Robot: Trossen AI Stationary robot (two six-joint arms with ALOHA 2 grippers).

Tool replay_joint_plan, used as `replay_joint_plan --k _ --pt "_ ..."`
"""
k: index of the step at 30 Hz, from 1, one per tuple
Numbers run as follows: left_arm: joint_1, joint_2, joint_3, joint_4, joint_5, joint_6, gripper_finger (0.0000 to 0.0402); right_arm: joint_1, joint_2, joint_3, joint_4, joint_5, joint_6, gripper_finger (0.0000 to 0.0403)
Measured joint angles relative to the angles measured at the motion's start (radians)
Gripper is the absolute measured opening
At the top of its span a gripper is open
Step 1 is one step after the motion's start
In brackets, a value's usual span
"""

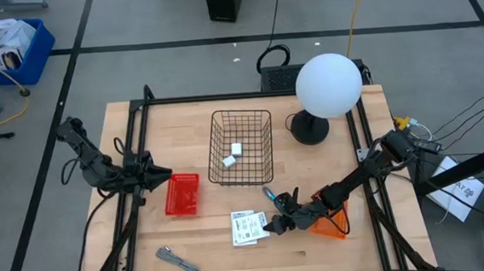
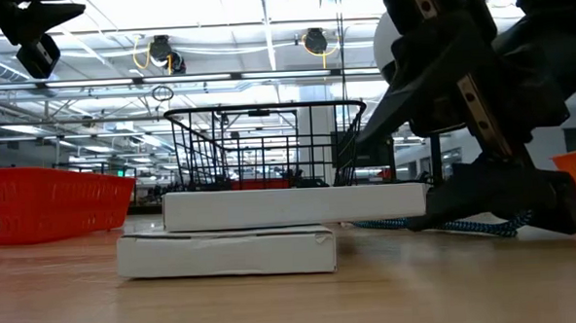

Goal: Pick and place items into bin
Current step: Put the card reader box into the orange basket

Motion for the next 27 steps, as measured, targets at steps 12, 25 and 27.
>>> replay_joint_plan --k 12,25,27 --pt "0.000 0.000 0.000 0.002 0.000 -0.009 0.0077 0.000 0.043 0.003 0.088 0.003 0.020 0.0265" --pt "-0.001 0.000 0.000 0.001 0.000 -0.010 0.0077 -0.004 0.084 0.014 0.103 -0.002 0.011 0.0233" --pt "-0.001 0.009 0.000 0.002 0.000 -0.020 0.0076 -0.004 0.085 0.014 0.098 -0.020 -0.002 0.0226"
